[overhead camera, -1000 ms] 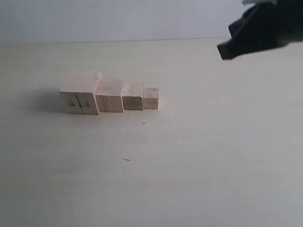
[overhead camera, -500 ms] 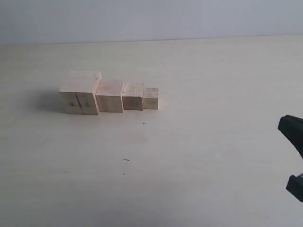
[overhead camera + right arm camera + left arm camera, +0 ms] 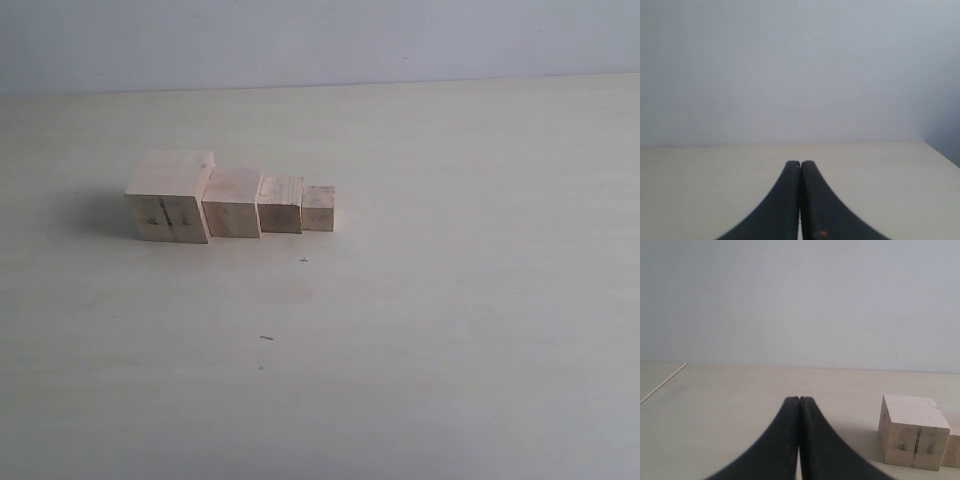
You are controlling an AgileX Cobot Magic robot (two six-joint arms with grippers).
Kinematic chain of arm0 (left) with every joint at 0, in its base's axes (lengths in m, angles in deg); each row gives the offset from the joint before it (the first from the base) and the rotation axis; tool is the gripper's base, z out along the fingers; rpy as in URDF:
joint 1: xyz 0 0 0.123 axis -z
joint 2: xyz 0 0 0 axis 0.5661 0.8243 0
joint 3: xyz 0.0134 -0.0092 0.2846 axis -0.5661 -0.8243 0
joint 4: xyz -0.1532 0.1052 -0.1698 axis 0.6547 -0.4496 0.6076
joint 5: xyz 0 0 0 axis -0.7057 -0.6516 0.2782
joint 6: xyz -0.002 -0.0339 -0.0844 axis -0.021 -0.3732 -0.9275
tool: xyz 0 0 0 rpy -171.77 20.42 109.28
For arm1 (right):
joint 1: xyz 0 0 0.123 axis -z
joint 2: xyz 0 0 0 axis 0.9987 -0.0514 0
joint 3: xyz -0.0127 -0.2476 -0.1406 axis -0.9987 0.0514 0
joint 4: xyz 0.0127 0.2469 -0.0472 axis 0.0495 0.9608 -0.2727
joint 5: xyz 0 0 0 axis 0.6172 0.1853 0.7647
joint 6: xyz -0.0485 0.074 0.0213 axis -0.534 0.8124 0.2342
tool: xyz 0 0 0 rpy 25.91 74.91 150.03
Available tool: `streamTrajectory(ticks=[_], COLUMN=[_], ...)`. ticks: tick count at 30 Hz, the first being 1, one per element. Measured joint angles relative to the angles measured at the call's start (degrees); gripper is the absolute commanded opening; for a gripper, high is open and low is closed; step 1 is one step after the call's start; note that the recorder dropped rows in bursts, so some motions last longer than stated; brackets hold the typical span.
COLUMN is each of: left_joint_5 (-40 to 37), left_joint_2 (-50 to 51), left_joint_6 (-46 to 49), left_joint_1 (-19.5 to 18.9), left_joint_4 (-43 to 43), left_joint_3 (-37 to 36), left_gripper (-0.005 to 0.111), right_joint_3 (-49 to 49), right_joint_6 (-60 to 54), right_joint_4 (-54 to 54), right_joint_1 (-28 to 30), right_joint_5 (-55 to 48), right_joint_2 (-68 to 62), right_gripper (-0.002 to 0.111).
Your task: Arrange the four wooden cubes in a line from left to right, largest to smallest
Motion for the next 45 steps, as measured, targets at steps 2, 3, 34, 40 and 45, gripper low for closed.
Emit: streamTrajectory(ticks=[2, 3, 34, 40, 45], left_joint_5=[0.0, 0.0, 0.0, 0.0, 0.0], left_joint_2=[0.0, 0.0, 0.0, 0.0, 0.0], left_joint_6=[0.0, 0.0, 0.0, 0.0, 0.0], left_joint_1=[0.0, 0.0, 0.0, 0.0, 0.0], left_joint_4=[0.0, 0.0, 0.0, 0.0, 0.0], left_joint_3=[0.0, 0.0, 0.0, 0.0, 0.0], left_gripper=[0.003, 0.003, 0.003, 0.003, 0.003], right_joint_3=[0.0, 0.0, 0.0, 0.0, 0.0], right_joint_6=[-2.3, -2.7, -7.6, -7.6, -7.6], right_joint_4=[0.3, 0.5, 9.7, 9.7, 9.7], right_joint_1=[0.0, 0.0, 0.0, 0.0, 0.0], right_joint_5=[-2.2, -2.6, -5.8, -6.0, -6.3], right_joint_2=[0.0, 0.0, 0.0, 0.0, 0.0], right_gripper=[0.0, 0.0, 0.0, 0.0, 0.0])
